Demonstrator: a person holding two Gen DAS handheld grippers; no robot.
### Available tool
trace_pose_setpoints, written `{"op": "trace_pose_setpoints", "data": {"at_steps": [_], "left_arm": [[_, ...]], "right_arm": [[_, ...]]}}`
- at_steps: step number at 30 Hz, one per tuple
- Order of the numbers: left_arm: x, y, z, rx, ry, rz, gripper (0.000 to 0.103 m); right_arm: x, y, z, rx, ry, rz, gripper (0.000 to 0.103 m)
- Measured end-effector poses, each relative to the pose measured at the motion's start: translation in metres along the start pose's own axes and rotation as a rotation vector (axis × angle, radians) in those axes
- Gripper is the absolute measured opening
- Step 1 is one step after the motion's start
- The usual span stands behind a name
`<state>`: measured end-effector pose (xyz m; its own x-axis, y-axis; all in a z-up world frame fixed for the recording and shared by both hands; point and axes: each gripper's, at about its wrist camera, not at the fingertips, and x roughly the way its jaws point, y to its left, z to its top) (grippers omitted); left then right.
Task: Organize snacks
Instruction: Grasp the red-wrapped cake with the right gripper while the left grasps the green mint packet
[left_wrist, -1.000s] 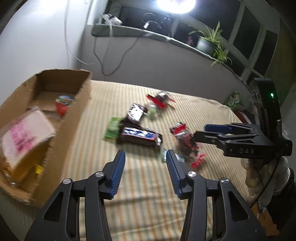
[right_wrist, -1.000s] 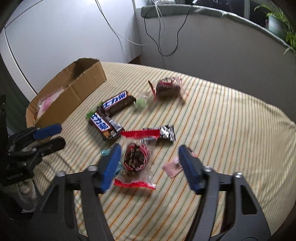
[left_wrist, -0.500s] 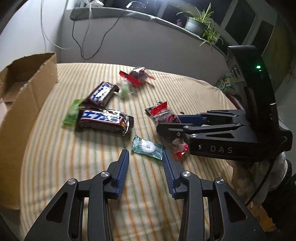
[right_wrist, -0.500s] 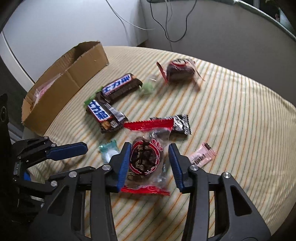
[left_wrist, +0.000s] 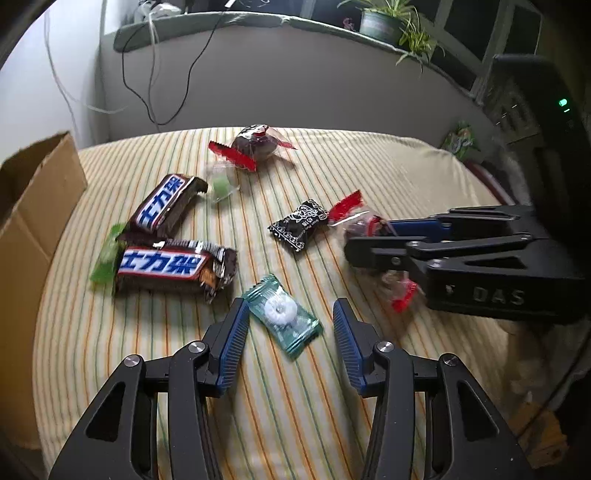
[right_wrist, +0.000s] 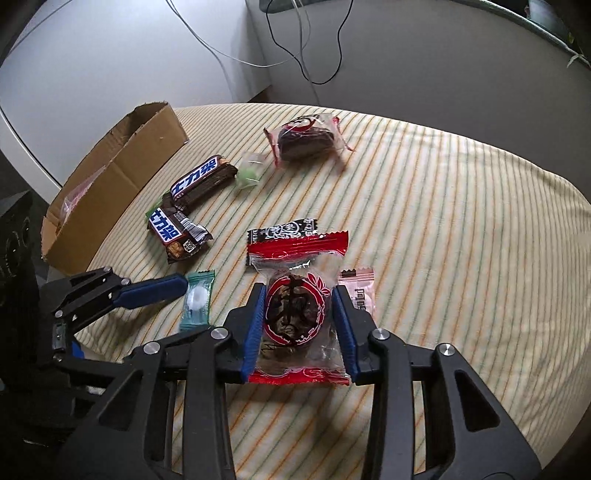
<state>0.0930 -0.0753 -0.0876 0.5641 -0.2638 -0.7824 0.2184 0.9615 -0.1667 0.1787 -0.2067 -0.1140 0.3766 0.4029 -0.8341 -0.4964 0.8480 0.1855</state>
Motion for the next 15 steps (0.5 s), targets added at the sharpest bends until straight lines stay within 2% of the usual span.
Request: {"op": "trace_pose_setpoints", "data": {"at_steps": [2, 6, 7, 15], "left_arm": [[0.0027, -0.0038, 0.0014, 0.029, -0.003, 0.025, 0.045], [0.0049, -0.0068, 0.0002, 0.079, -0.014, 0.084, 0.023], [0.0043, -0.0046, 0.0002, 0.076, -0.016, 0.085, 0.021], [-0.0033, -0.0001, -0.0027, 0.051, -0.03, 0.056, 0.02]], "right_arm": [[-0.003, -0.0028, -0.002, 0.001, -0.001, -0.004, 0.038], [-0.0026, -0.0053, -0.0015, 0.009, -0.002, -0.008, 0.038], [-0.0017, -0.0048, -0.0008, 0.011, -0.002, -0.009, 0.038], [-0.0031, 0.0014, 0.0009, 0.003, -0.01, -0.015, 0.038]]}}
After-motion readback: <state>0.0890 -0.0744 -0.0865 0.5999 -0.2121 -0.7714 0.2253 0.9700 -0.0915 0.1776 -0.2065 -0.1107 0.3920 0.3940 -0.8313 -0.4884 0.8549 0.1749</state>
